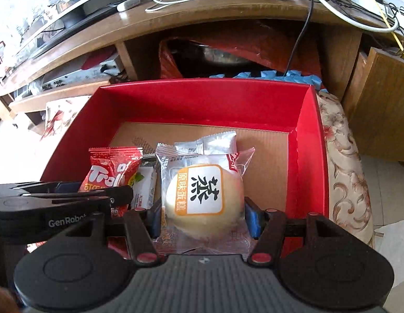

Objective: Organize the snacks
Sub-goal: 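Lower the candy bag and bun into the red box and open both tools, then move both open tools back toward the loose snacks on the tablecloth, then grasp the blue wafer biscuit packet with the left tool while the right tool grasps the gold packet, then lift the blue wafer packet with the left tool while the right tool lifts the gold packet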

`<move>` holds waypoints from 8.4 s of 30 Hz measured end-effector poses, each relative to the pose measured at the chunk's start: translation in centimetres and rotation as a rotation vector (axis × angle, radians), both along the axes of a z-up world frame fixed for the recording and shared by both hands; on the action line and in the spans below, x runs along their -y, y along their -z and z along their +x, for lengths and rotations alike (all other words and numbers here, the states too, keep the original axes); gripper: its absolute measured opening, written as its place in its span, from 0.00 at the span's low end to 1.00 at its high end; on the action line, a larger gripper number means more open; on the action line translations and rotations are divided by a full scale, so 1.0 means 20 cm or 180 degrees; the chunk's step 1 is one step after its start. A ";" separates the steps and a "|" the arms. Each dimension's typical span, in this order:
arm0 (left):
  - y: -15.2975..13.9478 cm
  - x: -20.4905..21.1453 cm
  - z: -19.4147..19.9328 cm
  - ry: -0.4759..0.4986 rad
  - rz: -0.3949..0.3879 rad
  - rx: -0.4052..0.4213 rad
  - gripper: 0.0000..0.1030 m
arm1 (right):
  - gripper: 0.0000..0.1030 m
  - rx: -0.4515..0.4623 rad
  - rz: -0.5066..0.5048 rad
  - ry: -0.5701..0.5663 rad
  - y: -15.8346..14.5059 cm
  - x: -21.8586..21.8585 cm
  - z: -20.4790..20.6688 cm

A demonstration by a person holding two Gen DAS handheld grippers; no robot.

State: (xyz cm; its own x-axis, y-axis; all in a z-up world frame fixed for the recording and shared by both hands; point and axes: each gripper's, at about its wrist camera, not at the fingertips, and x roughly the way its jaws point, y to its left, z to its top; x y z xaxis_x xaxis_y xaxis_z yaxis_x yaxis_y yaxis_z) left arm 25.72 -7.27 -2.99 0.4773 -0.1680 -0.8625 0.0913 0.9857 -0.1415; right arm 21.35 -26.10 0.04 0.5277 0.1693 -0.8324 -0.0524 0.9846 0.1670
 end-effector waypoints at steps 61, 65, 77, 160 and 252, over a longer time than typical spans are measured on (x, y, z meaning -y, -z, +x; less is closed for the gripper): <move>-0.23 -0.42 -0.57 -0.0198 -0.0536 0.0062 0.83 | 0.59 0.0085 -0.0024 -0.0735 -0.12 -0.40 -0.49; -0.19 -0.51 -0.66 -0.0233 -0.0498 -0.0020 0.83 | 0.59 0.0009 -0.0059 -0.1015 -0.07 -0.54 -0.57; -0.10 -0.72 -0.77 -0.0025 -0.0618 -0.0248 0.83 | 0.60 -0.0145 -0.0017 -0.0984 -0.01 -0.55 -0.63; 0.02 -0.41 -0.98 0.0934 -0.0132 -0.0406 0.73 | 0.67 -0.0632 -0.0256 -0.0352 0.15 -0.04 -0.71; -0.21 -0.16 -0.93 0.0406 -0.0082 0.0370 0.68 | 0.36 0.0251 -0.0020 -0.0497 -0.23 -0.15 -0.92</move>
State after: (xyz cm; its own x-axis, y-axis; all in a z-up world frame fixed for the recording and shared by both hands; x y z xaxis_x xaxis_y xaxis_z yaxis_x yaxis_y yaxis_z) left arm 7.17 -4.17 1.30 0.5470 -0.2550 -0.7973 0.2328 0.9612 -0.1478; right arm 3.02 -23.06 4.56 0.5592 0.2490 -0.7908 -0.2173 0.9645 0.1501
